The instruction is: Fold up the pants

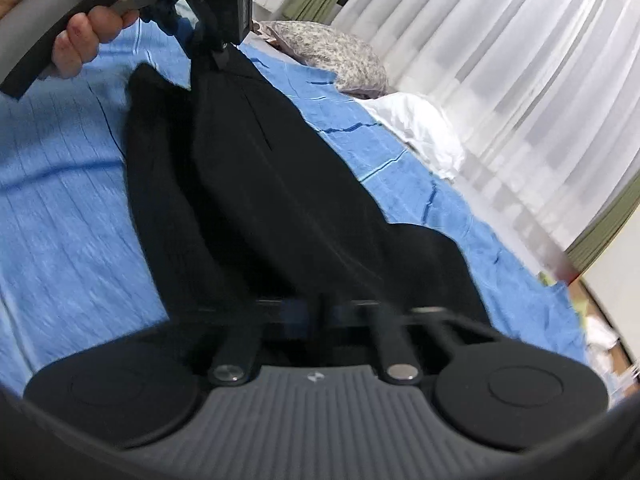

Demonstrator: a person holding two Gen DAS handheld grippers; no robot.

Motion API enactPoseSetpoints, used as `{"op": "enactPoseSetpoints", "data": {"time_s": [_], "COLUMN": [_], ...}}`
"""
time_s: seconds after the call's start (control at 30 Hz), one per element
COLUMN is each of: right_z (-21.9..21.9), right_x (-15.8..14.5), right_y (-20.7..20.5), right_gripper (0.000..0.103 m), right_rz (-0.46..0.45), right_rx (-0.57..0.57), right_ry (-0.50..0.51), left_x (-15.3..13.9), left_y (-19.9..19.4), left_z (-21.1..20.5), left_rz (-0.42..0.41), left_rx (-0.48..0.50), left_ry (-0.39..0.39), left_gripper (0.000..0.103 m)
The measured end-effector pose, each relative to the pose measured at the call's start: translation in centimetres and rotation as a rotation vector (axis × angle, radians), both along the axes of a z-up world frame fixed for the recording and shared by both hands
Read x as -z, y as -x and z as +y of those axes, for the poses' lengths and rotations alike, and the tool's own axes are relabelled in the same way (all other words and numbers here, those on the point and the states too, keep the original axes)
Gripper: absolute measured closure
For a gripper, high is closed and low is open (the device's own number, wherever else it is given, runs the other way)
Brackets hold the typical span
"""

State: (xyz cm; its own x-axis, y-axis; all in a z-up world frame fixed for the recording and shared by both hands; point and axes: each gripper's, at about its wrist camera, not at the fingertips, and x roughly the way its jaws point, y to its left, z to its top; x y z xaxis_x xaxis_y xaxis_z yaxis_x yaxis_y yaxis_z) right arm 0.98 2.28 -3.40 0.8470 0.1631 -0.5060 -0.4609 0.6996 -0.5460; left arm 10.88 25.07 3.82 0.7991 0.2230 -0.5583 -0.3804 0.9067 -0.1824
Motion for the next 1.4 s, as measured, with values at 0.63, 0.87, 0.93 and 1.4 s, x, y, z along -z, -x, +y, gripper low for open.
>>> {"op": "enactPoseSetpoints", "data": {"time_s": [0.63,0.87,0.93,1.4], "right_z": [-4.6,-12.8,-15.9,-37.6], "right_x": [-4.2,-7.9,-8.3,-5.9], "right_y": [2.8,-0.6,-1.8,-9.4], "right_gripper": [0.043,0.031,0.030,0.023], "right_rz": [0.216,0.105,0.061,0.169], "right_rx": [-0.069,0.127,0.234,0.611], "right_ry": [-0.246,-0.272,-0.248,-0.415], "left_x": [0.4,-2.1,-2.7,-1.1], "left_y": [4.5,5.7,5.6,-2.5], "left_z": [1.1,-0.9,-1.8,-15.9], "left_rz": [0.057,-0.008,-0.019,0.026], "left_rx": [-0.036,0.006,0.040,0.402], "left_ry": [-0.013,-0.076,-0.079,0.021], "left_gripper": [0.058,0.049,0.049,0.091]}}
